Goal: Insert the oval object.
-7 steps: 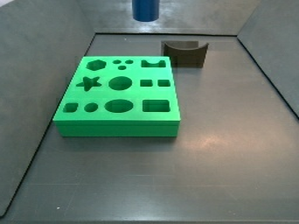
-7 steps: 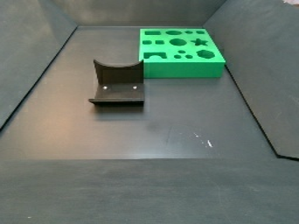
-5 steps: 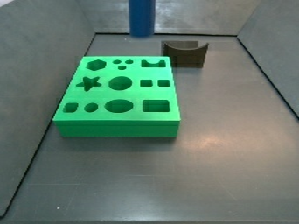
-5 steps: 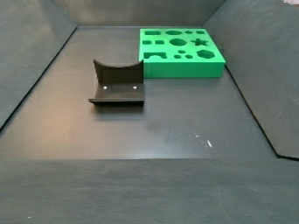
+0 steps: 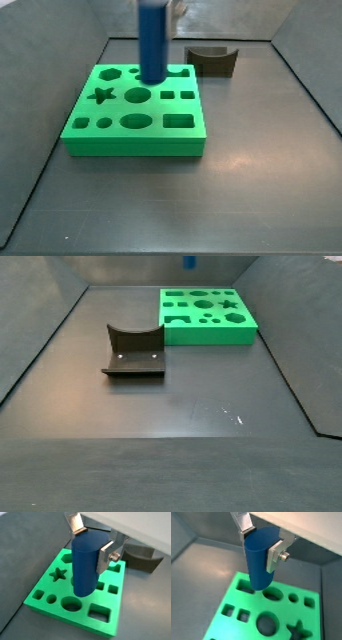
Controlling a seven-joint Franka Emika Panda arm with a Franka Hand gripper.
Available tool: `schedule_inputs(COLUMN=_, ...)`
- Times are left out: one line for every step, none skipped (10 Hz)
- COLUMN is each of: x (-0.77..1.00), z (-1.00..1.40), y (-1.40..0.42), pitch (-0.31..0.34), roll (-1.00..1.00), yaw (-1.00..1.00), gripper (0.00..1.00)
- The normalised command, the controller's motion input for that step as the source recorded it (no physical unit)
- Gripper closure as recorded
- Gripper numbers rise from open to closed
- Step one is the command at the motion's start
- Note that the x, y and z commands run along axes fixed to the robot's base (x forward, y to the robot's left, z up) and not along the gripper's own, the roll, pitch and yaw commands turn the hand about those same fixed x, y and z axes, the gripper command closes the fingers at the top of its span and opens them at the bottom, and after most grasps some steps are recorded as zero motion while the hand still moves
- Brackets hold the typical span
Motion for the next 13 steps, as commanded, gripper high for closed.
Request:
schedule_inputs(x=-0.73, z=-0.95, y=-0.29, pitch=-0.097, roll=0.05, yaw=-0.27, gripper=1.00)
schedule_inputs(x=-0.83, z=-0.54, y=-0.33, pitch=-0.177, roll=0.18, yaw=-0.08, gripper=1.00)
schedule_inputs(x=-0.75, z=-0.28, y=-0.17, pitch=-0.180, roll=0.21, yaw=-0.20, gripper=1.00)
schedule_inputs(x=-0.47, z=-0.21, y=0.00, pitch=-0.126, roll=0.12, yaw=-0.59, gripper=1.00)
schedule_inputs(x=-0.01, z=-0.08, y=0.00, pitch=-0.027, roll=0.09, yaw=-1.00, gripper=1.00)
schedule_inputs(x=0.00, z=0.00, y=0.00, pitch=-0.026, roll=0.08, yaw=-1.00, gripper=1.00)
schedule_inputs(x=0.33, z=-0.02, y=0.00, pitch=-0.019, roll=0.12, yaw=-0.77, gripper=1.00)
schedule_inputs(x=0.39, z=-0.11, y=0.00, pitch=-0.034, roll=0.16, yaw=-0.73, gripper=1.00)
schedule_inputs(x=0.49, z=-0.16, y=0.00, pitch=-0.043, roll=0.19, yaw=-0.64, gripper=1.00)
schedule_inputs(x=0.55, z=-0.14, y=0.00, pitch=-0.046, roll=0.18, yaw=-0.61, gripper=1.00)
schedule_inputs(x=0.54, z=-0.17, y=0.00, pitch=-0.070, roll=0.14, yaw=-0.61, gripper=1.00)
schedule_inputs(x=0.46, z=-0.26, y=0.00, pitch=-0.081, roll=0.10, yaw=-0.67, gripper=1.00)
schedule_inputs(x=0.25, z=-0.34, y=-0.02, pitch=-0.087, roll=0.07, yaw=-0.83, gripper=1.00)
